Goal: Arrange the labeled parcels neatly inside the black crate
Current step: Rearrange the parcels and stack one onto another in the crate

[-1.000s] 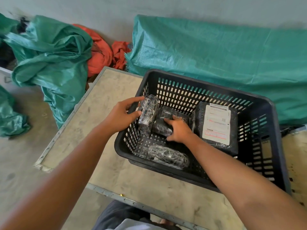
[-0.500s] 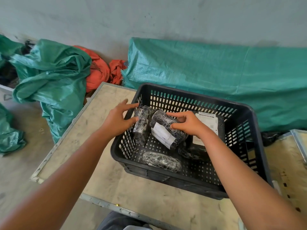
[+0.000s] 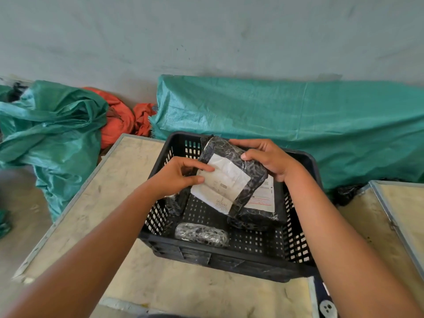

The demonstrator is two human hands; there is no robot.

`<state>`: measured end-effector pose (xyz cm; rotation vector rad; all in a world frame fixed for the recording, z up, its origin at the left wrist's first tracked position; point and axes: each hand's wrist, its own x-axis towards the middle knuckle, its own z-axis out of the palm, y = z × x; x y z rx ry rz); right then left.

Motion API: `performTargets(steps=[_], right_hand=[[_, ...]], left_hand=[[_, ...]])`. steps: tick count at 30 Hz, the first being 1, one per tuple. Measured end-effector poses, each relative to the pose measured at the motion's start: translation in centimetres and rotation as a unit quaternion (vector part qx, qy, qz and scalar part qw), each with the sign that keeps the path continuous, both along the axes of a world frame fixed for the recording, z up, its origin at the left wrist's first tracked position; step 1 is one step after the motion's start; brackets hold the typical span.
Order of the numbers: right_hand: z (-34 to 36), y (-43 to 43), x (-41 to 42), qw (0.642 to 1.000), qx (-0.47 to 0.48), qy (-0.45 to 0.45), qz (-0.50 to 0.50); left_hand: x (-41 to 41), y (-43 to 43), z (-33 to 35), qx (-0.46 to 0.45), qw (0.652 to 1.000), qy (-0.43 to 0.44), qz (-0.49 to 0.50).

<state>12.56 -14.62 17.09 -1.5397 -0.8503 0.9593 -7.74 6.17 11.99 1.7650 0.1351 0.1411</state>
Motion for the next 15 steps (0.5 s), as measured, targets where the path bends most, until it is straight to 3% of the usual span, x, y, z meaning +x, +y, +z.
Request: performTargets(steps=[5,9,12,15], right_hand=[[-2.0,-0.2,0.4,0.996,0.021,0.025,-0.085],[-5.3,-0.1,-1.1,0.986,-0.012,-0.102,-0.134],[-8.4,0.9,-2.6,0.978,-0.077,-0.17,-0.091],[-10.6,2.9,-3.4,0.969,-0.139,-0.186,-0.084]], left_hand=[[0.6,0.1,-2.4,-0.068,0.997,-0.003,0.033],[0.6,0.5,-4.3,-0.095,0.992,0.018,0.08],[1.1,0.7,-5.5,-0.077,0.988,0.061,0.123],[2.3,0.5,-6.4,0.001,0.984,0.116,0.133]])
